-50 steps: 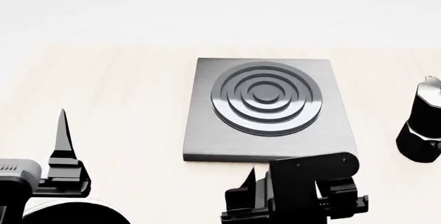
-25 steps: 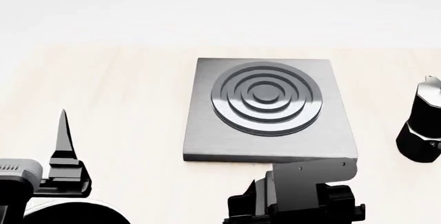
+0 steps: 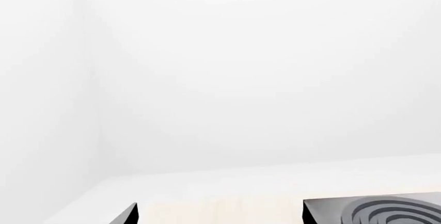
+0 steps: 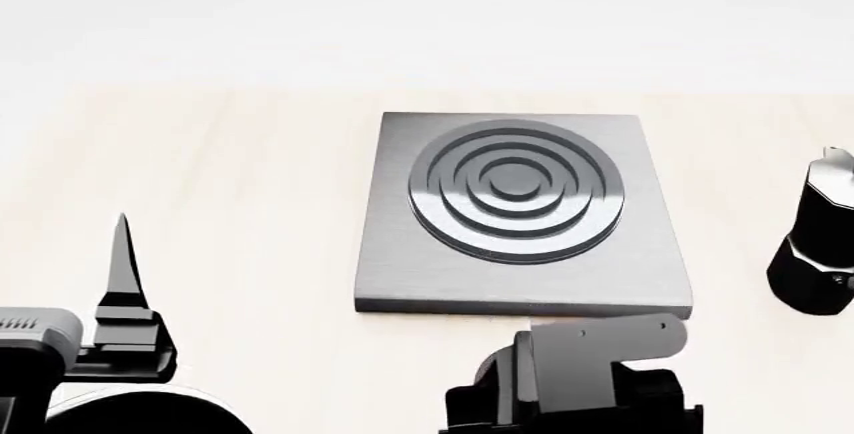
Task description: Turn on the stove.
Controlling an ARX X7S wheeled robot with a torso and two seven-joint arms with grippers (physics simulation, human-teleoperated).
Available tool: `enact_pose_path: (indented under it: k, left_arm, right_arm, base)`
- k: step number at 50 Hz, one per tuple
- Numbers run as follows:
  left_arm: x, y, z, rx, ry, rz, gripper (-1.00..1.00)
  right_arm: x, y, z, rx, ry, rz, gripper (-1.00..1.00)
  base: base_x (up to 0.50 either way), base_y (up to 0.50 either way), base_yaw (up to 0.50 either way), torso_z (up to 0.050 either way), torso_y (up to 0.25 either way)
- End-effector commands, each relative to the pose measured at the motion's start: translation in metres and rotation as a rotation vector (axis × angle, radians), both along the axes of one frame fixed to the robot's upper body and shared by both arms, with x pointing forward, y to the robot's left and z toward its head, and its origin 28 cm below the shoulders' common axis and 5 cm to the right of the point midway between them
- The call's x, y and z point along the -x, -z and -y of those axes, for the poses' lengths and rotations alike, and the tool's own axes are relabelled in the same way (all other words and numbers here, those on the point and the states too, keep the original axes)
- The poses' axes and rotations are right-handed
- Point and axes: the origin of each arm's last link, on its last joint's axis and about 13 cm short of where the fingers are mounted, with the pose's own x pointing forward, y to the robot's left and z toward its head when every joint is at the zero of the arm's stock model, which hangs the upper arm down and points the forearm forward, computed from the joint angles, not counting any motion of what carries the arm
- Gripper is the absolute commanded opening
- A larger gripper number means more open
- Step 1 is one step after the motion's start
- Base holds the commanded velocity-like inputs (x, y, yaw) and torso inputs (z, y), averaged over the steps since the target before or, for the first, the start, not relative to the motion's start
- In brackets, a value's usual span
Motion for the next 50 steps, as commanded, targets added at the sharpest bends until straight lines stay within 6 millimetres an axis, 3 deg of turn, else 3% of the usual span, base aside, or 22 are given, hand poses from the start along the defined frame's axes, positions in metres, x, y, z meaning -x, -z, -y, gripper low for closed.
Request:
enact_pose_path:
  k: [1, 50]
  left_arm:
    - [0.0, 0.0, 0.0, -0.002, -0.002, 0.0, 1.0]
    - [-0.001, 0.001, 0.0, -0.011, -0.009, -0.003, 1.0]
  right_arm:
    - [-0.002, 0.005, 0.001, 0.004, 0.011, -0.015, 1.0]
    - [-0.009, 0.024, 0.002, -0.001, 0.018, -0.083, 1.0]
  base:
    - [0.0, 0.0, 0.0, 0.0, 0.0]
    - [0.0, 0.0, 0.0, 0.0, 0.0]
